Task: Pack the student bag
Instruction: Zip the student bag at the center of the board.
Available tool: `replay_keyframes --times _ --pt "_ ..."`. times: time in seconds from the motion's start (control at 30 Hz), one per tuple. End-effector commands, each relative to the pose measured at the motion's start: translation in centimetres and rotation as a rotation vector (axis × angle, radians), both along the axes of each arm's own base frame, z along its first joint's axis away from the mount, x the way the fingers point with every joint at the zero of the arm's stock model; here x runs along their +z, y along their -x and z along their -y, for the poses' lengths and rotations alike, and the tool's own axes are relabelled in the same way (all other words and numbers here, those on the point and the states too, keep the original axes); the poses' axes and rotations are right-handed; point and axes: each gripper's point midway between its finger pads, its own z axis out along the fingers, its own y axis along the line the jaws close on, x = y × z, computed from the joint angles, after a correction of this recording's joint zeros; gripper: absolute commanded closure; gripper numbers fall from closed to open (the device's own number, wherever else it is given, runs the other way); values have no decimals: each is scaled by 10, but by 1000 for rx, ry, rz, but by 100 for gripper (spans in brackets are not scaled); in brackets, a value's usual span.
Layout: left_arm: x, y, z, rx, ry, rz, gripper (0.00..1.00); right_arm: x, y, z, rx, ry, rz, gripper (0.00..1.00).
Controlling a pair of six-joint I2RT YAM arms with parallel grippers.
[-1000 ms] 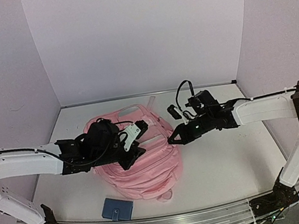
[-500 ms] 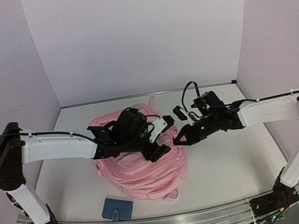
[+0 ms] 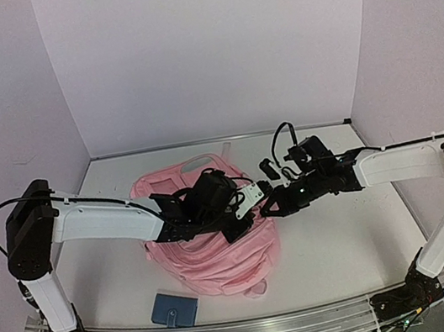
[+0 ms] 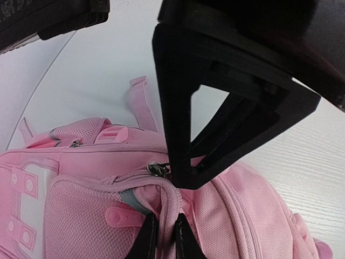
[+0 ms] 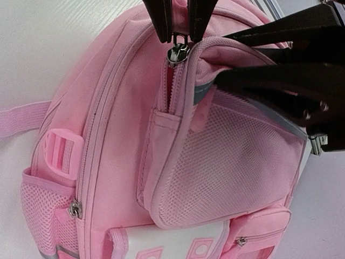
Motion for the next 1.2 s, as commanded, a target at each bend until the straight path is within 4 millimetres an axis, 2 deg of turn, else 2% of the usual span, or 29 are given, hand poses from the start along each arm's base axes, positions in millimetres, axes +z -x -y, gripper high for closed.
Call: replay_keyframes --times 0.0,0.23,0.4,0.57,0.87,1.0,1.1,1.17 --pt "21 3 8 -16 65 74 100 20 -9 2 -41 -35 40 100" --pt "25 38 -5 -106 52 77 100 11 -29 13 -66 -21 24 100" --pt "29 48 -19 -125 59 87 100 13 -41 15 -35 -48 19 100" --pt "31 50 -27 -126 60 102 100 8 -57 16 -31 -54 6 100" --pt "27 54 -31 -142 44 111 100 18 -75 -13 39 -129 -19 97" --pt "26 52 -30 -139 42 117 100 20 -81 -18 47 -140 -15 95" --pt "28 46 -30 -89 59 103 100 20 -85 -15 23 -124 3 88" --pt "32 35 -33 -21 71 48 98 21 -88 -9 -19 -103 20 77"
